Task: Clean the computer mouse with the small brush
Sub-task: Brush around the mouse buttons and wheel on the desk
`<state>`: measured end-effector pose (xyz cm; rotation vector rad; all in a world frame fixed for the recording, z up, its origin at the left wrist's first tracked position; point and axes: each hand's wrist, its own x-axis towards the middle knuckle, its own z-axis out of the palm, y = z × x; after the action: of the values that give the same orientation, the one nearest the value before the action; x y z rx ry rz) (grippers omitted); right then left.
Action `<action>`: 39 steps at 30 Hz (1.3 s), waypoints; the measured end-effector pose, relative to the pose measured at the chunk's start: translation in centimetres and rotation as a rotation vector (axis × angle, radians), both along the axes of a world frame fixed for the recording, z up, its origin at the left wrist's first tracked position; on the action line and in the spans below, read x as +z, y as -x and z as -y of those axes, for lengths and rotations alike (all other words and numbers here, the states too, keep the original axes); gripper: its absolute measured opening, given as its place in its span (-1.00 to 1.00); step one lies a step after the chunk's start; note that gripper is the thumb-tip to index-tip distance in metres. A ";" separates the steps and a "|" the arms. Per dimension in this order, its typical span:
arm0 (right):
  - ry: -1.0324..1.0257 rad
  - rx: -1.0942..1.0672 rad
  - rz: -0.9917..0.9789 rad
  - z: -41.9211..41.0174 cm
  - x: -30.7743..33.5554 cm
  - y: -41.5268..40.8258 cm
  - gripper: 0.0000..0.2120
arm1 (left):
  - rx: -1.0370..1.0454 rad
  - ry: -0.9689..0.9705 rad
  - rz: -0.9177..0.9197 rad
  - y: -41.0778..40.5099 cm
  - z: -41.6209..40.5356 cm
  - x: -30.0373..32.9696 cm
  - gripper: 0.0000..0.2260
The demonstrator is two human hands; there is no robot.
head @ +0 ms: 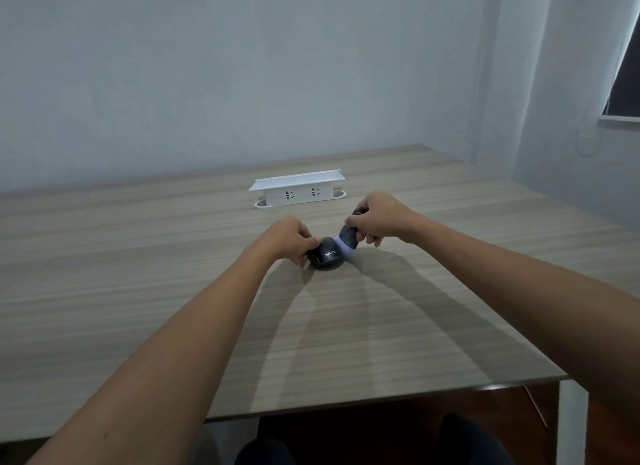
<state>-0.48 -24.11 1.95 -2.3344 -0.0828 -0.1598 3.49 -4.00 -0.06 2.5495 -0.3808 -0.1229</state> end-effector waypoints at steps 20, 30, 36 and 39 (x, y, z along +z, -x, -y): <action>-0.173 0.120 -0.053 0.2 -0.7 1.3 -0.87 | -0.051 0.242 -0.101 -0.3 -1.1 -0.7 -0.73; -0.140 0.168 -0.209 1.2 -1.0 1.1 -0.78 | -0.047 0.296 -0.118 -0.8 -1.5 -1.5 -0.76; -0.222 0.218 -0.323 0.4 -1.0 1.6 -0.74 | -0.045 0.312 -0.133 -0.8 -1.5 -1.4 -0.75; -0.284 0.274 -0.464 0.4 -0.4 2.2 -0.73 | -0.057 0.305 -0.133 -0.6 -1.4 -1.2 -0.74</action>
<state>-2.72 -24.47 1.55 -1.9972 -0.1372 0.4748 4.08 -2.64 -1.24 2.2177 -0.3888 -0.2360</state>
